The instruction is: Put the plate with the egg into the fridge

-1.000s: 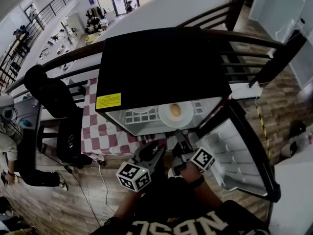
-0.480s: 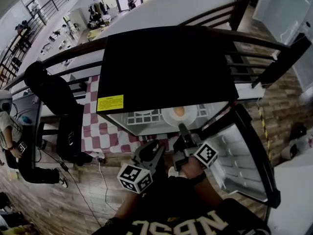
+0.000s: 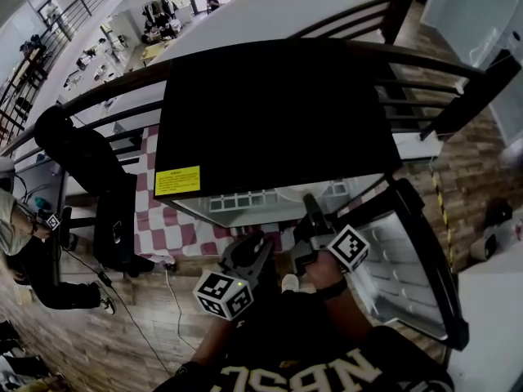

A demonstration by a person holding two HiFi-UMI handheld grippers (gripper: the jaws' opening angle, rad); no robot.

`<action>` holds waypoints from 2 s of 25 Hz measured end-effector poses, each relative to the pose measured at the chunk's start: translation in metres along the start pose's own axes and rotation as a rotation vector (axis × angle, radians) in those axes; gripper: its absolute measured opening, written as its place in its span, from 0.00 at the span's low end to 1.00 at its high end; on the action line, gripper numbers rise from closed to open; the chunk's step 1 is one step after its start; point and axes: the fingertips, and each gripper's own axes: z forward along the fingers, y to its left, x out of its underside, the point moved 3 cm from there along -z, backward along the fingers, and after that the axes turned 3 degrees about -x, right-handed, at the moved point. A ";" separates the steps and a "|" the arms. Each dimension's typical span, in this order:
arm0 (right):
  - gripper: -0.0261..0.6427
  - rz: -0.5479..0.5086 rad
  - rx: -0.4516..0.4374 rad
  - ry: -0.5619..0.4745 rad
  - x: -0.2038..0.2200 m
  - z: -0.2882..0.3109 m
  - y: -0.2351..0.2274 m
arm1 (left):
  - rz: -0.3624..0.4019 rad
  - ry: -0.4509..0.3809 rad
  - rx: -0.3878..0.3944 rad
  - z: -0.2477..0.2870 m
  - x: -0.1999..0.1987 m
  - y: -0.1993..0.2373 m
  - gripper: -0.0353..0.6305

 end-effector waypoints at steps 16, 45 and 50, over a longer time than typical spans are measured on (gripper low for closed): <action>0.20 -0.605 0.142 0.212 -0.004 0.013 0.014 | -0.077 0.034 -0.007 0.006 0.015 -0.003 0.24; 0.20 -1.223 -0.056 0.128 0.018 -0.089 0.102 | 0.150 -0.170 -0.170 -0.039 -0.022 -0.052 0.19; 0.10 -1.224 -0.144 0.087 0.027 -0.103 0.129 | 0.208 -0.219 -0.173 -0.052 -0.045 -0.054 0.13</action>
